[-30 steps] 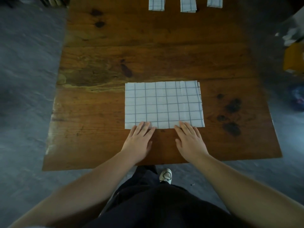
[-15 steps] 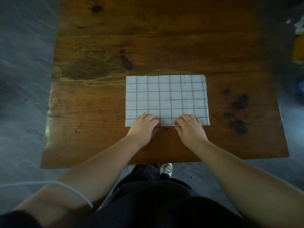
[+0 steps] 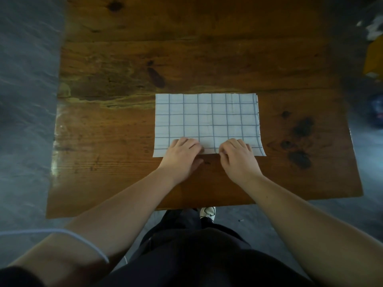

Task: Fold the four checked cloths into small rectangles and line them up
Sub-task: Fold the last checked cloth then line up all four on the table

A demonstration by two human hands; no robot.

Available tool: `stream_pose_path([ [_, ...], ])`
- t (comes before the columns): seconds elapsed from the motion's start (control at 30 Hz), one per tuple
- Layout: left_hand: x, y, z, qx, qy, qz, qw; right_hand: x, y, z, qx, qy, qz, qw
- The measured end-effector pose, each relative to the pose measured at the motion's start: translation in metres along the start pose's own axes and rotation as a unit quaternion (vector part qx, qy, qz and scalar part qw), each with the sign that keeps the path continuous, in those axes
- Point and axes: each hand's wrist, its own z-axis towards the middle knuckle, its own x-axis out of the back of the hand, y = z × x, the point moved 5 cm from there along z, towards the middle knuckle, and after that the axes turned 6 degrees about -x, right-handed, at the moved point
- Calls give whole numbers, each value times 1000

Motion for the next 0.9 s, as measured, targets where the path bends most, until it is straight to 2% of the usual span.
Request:
stream_pose_path([
  [0.3,43,23,5,49,48,-38,997,52,-11,-28,19,62,-6,998],
  [0.43,64,48,-3,39,17,-17,999,80,-22,-48,56,94,-24,994],
  [0.57,92,80,-14,32,23,-15,999,109,-30,-72,77,140,-15,987],
  [0.67,118,104,-24,41,28,-27,998,134,-35,-91,95,146,-4,985],
  [0.8,160,136,-36,36,56,-28,997,170,-43,-111,116,167,-26,979],
  [0.9,192,160,-42,32,81,-2,996,203,-47,-126,129,190,-2,973],
])
